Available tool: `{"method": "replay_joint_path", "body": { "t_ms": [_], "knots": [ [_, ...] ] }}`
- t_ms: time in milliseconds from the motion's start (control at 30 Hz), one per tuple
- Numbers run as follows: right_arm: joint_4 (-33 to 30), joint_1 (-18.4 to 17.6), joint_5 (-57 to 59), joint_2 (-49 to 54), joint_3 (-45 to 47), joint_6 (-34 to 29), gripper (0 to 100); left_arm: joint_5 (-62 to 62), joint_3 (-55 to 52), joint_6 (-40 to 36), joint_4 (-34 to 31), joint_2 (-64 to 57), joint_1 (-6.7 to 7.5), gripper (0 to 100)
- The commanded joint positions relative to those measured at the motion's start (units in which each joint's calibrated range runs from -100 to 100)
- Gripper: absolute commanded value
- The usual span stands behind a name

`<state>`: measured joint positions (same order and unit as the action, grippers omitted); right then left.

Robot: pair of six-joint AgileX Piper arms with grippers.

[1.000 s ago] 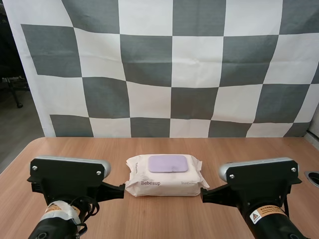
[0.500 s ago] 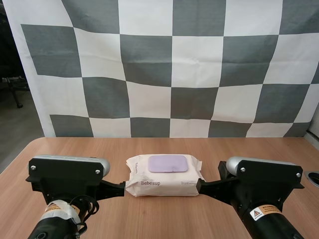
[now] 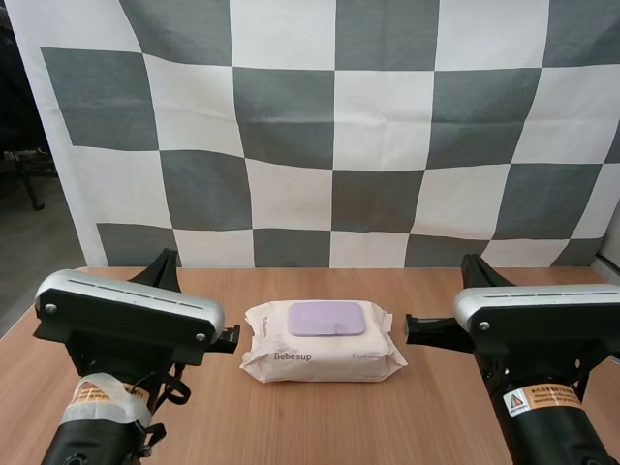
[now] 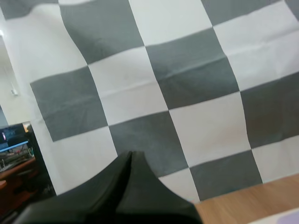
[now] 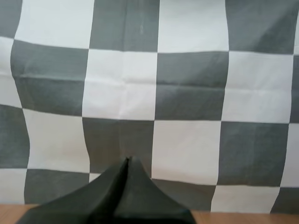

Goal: Open the wet wipes lid

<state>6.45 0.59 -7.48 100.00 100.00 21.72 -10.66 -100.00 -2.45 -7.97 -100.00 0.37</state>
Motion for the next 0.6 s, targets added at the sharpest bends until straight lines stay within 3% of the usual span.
{"method": "replay_joint_path", "body": {
  "t_ms": [0, 67, 167, 333, 400, 500, 567],
  "knots": [
    [2.4, 0.0, -72.9, 0.0, 0.0, 0.9, 0, -75.6, 0.0, 0.0, 0.3, 0.0, 0.0, 0],
    [3.9, 0.0, -86.9, 0.0, 0.0, 1.0, 0, -88.9, 1.6, 0.0, 0.3, 0.0, 0.0, 0],
    [4.4, 0.0, -92.5, 0.0, 0.0, 1.0, 0, -88.5, 5.9, 0.0, 1.9, 0.0, 0.0, 0],
    [3.8, 0.0, -92.5, 0.0, -3.1, 0.9, 0, -63.3, 17.3, -2.1, 4.5, 0.0, 0.0, 0],
    [3.7, 0.0, -81.2, 0.0, -9.8, 0.6, 0, -48.9, 23.4, -5.1, 5.9, 0.9, 0.0, 0],
    [2.5, 0.0, -39.4, -2.1, -28.0, 0.7, 0, -31.0, 35.3, -5.7, 4.7, 6.5, 0.0, 0],
    [-1.5, 0.0, -15.8, -7.3, -40.3, 0.8, 0, -21.1, 44.7, -4.7, 1.7, 11.9, 0.0, 0]
  ]
}}
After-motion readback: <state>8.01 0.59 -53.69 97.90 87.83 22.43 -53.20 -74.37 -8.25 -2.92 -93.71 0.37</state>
